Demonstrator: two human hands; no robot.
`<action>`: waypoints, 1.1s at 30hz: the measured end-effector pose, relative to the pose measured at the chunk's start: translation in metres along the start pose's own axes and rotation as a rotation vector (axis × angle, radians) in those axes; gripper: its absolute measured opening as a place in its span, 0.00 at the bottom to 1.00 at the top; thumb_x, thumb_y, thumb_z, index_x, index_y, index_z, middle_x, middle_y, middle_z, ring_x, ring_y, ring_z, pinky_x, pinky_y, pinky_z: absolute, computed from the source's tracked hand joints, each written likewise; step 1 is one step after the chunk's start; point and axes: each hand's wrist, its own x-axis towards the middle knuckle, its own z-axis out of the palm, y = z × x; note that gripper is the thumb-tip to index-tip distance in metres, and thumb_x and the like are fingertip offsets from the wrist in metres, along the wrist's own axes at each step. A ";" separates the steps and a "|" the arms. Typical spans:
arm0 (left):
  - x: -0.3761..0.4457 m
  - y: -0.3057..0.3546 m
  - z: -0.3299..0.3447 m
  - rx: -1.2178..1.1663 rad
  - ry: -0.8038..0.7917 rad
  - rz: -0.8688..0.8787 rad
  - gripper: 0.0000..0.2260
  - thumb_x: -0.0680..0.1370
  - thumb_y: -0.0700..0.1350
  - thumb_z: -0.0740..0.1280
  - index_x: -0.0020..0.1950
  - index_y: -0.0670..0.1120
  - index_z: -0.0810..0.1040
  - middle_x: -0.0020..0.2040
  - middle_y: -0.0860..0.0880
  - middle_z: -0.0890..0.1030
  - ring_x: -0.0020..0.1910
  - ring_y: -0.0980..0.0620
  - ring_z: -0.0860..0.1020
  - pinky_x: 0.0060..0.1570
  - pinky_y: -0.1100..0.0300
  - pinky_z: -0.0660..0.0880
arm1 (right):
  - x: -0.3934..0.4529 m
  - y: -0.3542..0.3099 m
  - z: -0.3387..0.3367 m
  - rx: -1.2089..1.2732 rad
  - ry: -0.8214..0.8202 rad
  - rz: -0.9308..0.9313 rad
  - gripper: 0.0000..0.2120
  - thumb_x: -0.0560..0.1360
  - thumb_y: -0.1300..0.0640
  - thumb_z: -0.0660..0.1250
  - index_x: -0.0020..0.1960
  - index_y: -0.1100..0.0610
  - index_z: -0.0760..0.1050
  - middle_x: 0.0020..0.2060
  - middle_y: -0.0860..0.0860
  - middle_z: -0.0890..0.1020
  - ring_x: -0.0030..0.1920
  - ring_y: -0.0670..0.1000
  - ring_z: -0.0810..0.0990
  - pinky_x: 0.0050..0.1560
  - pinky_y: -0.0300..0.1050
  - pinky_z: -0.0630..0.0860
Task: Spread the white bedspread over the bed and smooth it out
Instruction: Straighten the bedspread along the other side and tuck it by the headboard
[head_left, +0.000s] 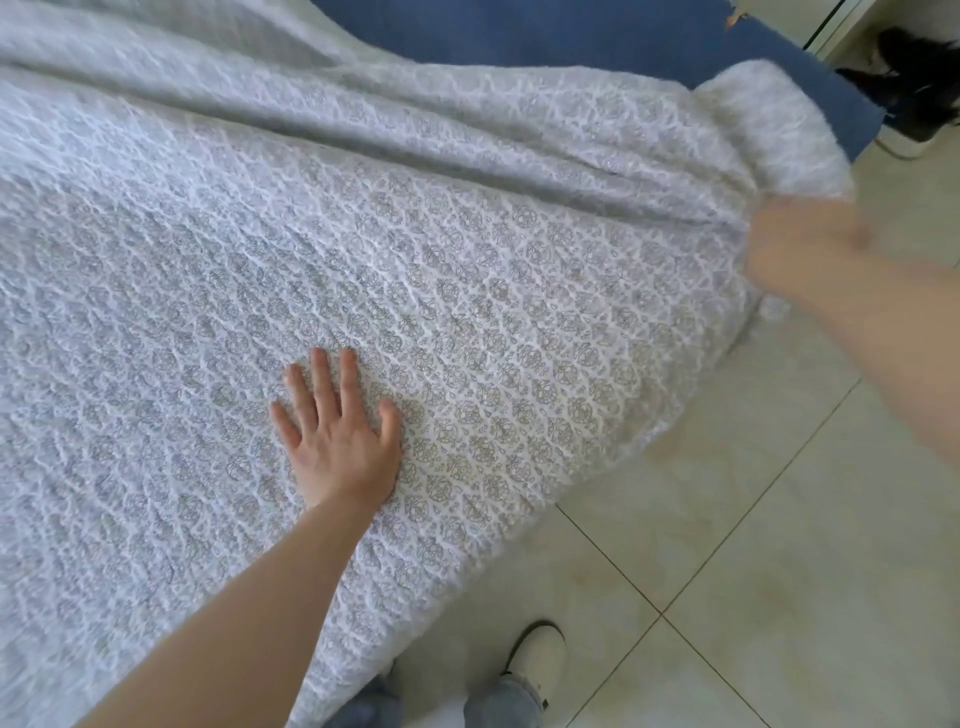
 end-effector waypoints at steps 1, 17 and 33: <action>0.000 0.000 -0.001 -0.004 -0.003 -0.001 0.31 0.79 0.64 0.36 0.79 0.55 0.30 0.79 0.50 0.30 0.78 0.47 0.31 0.77 0.41 0.39 | -0.005 -0.007 0.001 0.012 -0.053 0.008 0.20 0.79 0.57 0.61 0.70 0.63 0.69 0.65 0.61 0.73 0.63 0.62 0.75 0.54 0.52 0.73; 0.001 -0.001 -0.001 -0.033 0.003 0.014 0.31 0.80 0.64 0.38 0.79 0.54 0.31 0.79 0.50 0.31 0.78 0.46 0.32 0.77 0.40 0.40 | -0.055 -0.104 0.001 0.257 -0.035 -0.182 0.40 0.76 0.58 0.66 0.80 0.56 0.45 0.72 0.66 0.61 0.70 0.67 0.65 0.66 0.64 0.69; -0.015 0.062 -0.007 -0.135 -0.034 -0.019 0.27 0.81 0.62 0.40 0.78 0.61 0.32 0.79 0.52 0.32 0.77 0.42 0.31 0.76 0.37 0.37 | -0.120 -0.002 0.128 0.826 -0.332 0.265 0.28 0.82 0.49 0.57 0.75 0.63 0.56 0.72 0.65 0.64 0.69 0.68 0.66 0.66 0.57 0.66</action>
